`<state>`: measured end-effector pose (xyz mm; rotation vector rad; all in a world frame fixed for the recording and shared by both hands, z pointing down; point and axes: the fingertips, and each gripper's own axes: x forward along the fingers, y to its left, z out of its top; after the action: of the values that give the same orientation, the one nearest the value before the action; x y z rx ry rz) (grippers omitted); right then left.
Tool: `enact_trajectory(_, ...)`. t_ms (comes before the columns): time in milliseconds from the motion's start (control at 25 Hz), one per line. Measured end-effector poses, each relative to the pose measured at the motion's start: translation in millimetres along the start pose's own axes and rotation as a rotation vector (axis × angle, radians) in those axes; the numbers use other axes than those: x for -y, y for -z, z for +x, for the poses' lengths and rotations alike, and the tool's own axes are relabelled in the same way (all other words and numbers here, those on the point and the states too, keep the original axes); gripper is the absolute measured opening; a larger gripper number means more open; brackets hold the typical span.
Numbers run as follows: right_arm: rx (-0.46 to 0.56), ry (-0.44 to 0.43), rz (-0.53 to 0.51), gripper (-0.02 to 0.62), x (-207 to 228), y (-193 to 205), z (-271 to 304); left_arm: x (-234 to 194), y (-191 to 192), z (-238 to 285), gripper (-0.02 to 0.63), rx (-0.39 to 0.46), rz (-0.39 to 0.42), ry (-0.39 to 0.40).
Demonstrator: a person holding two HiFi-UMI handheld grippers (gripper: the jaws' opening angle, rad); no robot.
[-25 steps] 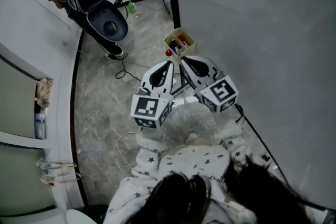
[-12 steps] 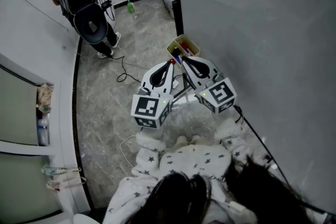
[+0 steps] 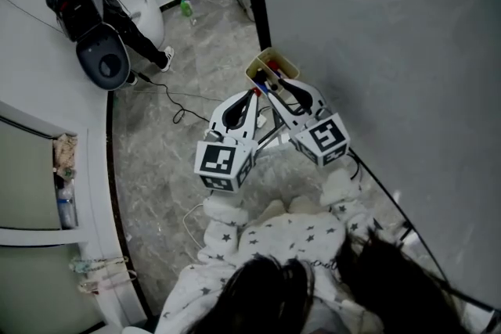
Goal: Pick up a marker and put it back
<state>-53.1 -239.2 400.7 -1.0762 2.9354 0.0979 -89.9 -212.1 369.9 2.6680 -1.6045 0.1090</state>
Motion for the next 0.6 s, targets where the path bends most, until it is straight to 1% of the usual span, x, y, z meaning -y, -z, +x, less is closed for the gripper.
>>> enact_trajectory(80, 0.003, 0.003, 0.002, 0.150, 1.3, 6.6, 2.7, 0.9, 7.6, 2.7, 0.002, -0.007, 0.004, 0.009)
enact_trajectory(120, 0.005, 0.004, 0.003, 0.155, 2.0, 10.0, 4.2, 1.1, 11.3, 4.1, 0.002, -0.008, 0.006, 0.011)
enact_trajectory(360, 0.017, 0.003, -0.014, 0.155, -2.2, 23.2, 9.2, -2.6, 27.1, 1.9, 0.002, -0.007, 0.012, -0.012)
enact_trajectory(600, -0.016, -0.016, -0.053, 0.152, -2.1, 29.8, 22.5, -19.6, 22.9, 4.7, 0.002, 0.008, 0.021, -0.047)
